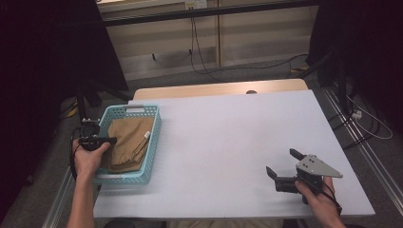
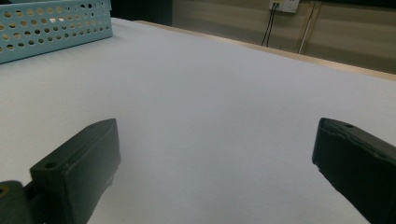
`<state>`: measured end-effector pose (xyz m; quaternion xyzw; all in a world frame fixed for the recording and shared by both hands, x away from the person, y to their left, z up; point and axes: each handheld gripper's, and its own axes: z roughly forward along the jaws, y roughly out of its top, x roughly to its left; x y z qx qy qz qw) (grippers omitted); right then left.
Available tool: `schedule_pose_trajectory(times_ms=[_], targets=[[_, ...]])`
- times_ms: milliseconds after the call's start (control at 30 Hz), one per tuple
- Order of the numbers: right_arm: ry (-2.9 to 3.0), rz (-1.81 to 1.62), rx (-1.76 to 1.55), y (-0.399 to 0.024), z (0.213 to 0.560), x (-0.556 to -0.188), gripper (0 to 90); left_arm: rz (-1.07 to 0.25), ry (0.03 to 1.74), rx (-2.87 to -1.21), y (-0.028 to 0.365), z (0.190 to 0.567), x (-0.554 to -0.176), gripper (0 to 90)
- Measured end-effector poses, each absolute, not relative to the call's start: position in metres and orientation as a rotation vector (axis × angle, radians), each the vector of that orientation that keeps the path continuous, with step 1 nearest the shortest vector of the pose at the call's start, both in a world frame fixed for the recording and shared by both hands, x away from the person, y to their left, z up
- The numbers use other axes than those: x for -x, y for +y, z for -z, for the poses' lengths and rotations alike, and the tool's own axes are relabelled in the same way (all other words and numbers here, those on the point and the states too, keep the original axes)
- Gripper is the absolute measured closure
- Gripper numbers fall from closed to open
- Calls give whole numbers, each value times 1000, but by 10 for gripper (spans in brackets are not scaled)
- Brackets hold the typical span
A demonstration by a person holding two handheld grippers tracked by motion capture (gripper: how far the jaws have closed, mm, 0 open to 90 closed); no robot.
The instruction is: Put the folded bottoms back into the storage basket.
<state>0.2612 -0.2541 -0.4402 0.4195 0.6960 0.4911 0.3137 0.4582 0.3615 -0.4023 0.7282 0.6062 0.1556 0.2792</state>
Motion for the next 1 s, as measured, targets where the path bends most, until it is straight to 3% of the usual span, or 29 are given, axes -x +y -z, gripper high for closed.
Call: schedule_pose_trajectory(times_ms=[500, 600, 1000], targets=[[1832, -1296, -1107, -254, 440, -260, 8, -462, 1524, -1871, 367, 376, -449, 470], [1836, -1300, -1104, -254, 440, -260, 9, -482, 1505, -1871, 368, 376, -448, 461], [1833, -1307, -1108, -255, 440, -260, 9, -545, 1459, -1829, 368, 372, -447, 216]])
